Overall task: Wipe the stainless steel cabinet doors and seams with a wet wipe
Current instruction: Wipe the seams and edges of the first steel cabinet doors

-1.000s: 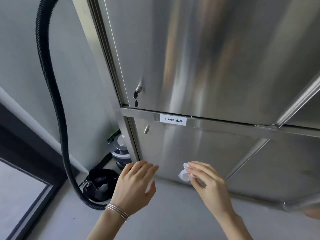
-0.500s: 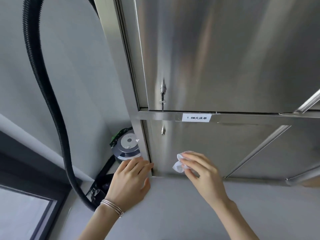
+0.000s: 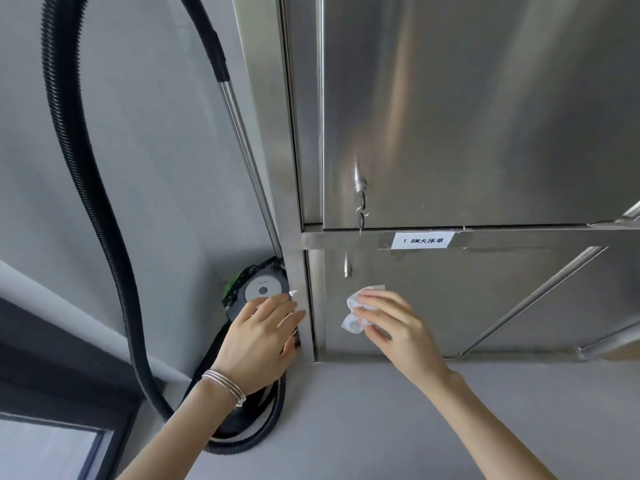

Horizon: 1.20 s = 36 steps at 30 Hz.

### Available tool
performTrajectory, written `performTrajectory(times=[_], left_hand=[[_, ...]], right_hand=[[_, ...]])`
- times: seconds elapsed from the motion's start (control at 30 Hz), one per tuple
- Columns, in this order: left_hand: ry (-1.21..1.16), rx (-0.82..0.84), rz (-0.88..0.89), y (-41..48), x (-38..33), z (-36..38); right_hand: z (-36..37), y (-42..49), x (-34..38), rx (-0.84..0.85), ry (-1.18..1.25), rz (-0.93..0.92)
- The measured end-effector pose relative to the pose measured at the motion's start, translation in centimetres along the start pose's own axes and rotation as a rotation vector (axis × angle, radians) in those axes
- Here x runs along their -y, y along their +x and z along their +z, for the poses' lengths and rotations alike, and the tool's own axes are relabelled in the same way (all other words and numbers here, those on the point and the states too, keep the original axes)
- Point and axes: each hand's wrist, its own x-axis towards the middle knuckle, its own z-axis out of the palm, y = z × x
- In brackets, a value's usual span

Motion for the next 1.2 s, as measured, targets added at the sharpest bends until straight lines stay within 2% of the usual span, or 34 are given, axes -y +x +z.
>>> performTrajectory(times=[0.17, 0.27, 0.57, 0.8, 0.93, 1.07, 1.2], left_hand=[[0.039, 0.053, 0.077, 0.8, 3.3, 3.5], [0.061, 0.001, 0.090, 1.7, 4.6, 6.4], [0.214, -0.373, 0.103, 4.1, 7.9, 17.3], [0.346, -0.695, 0.083, 7.1, 10.3, 20.5], [0.460, -0.808, 0.120, 8.2, 11.7, 21.8], [0.537, -0.878, 0.141, 9.3, 13.0, 22.9], [0.502, -0.943, 0.162, 10.5, 13.5, 23.8]], right_hand=[[4.7, 1.3, -0.5, -0.082, -0.019, -0.045], [8.2, 1.4, -2.1, -0.128, 0.006, -0.090], [17.8, 1.3, -10.5, -0.335, -0.105, -0.259], [20.5, 4.5, -13.2, -0.629, -0.175, -0.418], [21.8, 5.5, -13.8, -0.610, -0.194, -0.407], [23.2, 5.4, -14.3, -0.684, -0.428, -0.461], [23.0, 6.0, -14.4, -0.670, -0.556, -0.508]])
